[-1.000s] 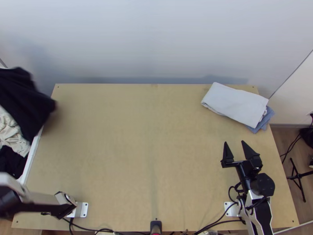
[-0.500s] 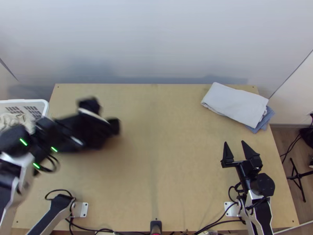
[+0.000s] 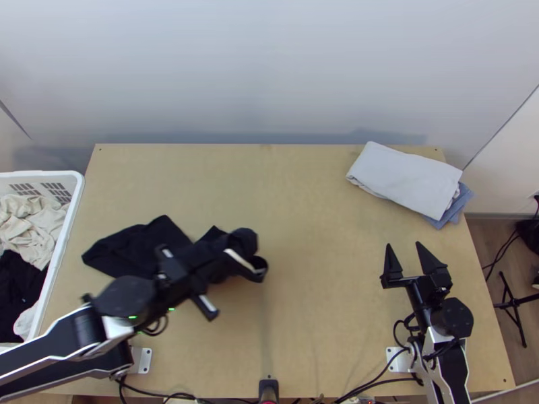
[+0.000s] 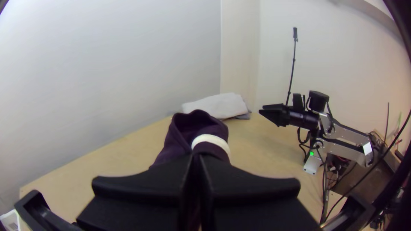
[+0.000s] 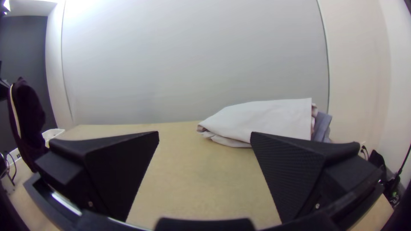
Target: Fold the t-shirt
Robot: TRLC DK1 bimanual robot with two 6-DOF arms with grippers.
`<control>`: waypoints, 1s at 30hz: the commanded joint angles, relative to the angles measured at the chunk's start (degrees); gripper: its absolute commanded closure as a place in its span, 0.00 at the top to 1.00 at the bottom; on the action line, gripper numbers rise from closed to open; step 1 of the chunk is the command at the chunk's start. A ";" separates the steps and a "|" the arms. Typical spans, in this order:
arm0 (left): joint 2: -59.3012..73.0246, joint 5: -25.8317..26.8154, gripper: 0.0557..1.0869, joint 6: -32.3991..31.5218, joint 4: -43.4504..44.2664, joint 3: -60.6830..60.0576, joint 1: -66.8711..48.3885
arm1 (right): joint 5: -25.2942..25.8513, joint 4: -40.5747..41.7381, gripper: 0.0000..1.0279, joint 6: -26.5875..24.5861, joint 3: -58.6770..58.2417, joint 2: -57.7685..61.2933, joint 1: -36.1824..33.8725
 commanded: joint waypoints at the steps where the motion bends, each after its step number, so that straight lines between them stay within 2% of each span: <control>1: 12.22 -2.16 0.03 -1.55 8.98 3.52 -5.91 | 0.02 -0.01 0.97 0.01 0.01 0.01 0.02; 10: 25.23 -2.16 0.03 -1.64 13.73 13.10 -2.05 | 0.02 -0.01 0.97 0.01 0.01 0.01 0.02; 11: 26.28 -2.25 0.06 -1.81 15.05 12.92 -2.05 | 0.02 -0.01 0.97 0.01 0.01 0.01 0.02; 12: 26.98 -2.25 0.26 -2.08 16.63 12.66 -2.13 | 0.02 -0.01 0.97 0.01 0.01 0.01 0.02; 14: 27.07 0.13 0.95 -4.62 17.95 12.75 -2.49 | 0.11 -0.01 0.97 0.01 0.01 0.01 0.02; 16: 26.46 3.38 0.96 -8.05 16.10 15.30 -2.31 | 0.02 -0.01 0.97 0.01 0.01 0.01 0.02; 19: 25.58 4.43 0.96 -12.80 9.69 21.36 -0.20 | 0.02 -0.01 0.97 0.01 0.01 0.01 0.02; 24: 25.49 8.92 0.96 -12.97 -1.56 30.06 9.91 | 0.02 0.08 0.97 0.01 0.01 0.01 0.02; 26: 25.40 12.78 0.96 -11.13 -4.64 30.76 14.83 | 0.02 -0.01 0.97 0.01 0.01 0.01 0.02; 30: 24.87 14.80 0.96 -7.00 -9.83 31.03 25.46 | 0.02 -0.01 0.97 0.01 0.01 0.01 0.02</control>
